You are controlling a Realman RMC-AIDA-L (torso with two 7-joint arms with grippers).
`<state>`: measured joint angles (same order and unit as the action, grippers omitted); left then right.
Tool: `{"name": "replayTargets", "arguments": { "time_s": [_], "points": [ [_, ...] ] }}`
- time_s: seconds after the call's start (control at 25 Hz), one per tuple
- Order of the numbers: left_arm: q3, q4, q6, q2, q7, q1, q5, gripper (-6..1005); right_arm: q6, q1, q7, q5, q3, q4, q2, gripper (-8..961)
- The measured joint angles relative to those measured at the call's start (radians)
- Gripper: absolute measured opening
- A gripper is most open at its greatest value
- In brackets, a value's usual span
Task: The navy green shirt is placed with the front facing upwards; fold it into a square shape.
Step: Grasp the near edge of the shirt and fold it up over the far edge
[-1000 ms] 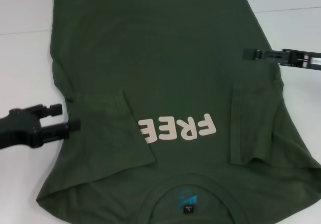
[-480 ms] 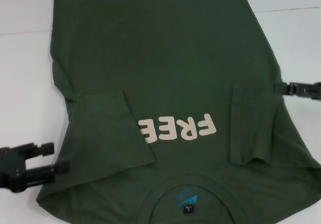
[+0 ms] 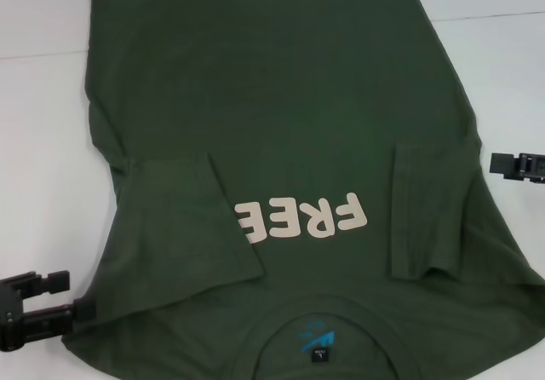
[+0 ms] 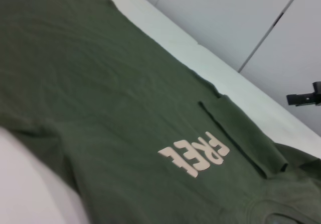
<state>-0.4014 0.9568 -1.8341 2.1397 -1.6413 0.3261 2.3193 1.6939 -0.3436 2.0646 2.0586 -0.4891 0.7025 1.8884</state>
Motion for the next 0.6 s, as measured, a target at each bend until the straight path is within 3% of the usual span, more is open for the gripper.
{"name": "replayTargets", "arguments": {
  "time_s": [0.6],
  "points": [
    [0.017, -0.004, 0.015, -0.011, -0.061, 0.013, 0.115, 785, -0.011, -0.009, -0.007, 0.003, 0.021, 0.000, 0.000, 883]
  ]
}}
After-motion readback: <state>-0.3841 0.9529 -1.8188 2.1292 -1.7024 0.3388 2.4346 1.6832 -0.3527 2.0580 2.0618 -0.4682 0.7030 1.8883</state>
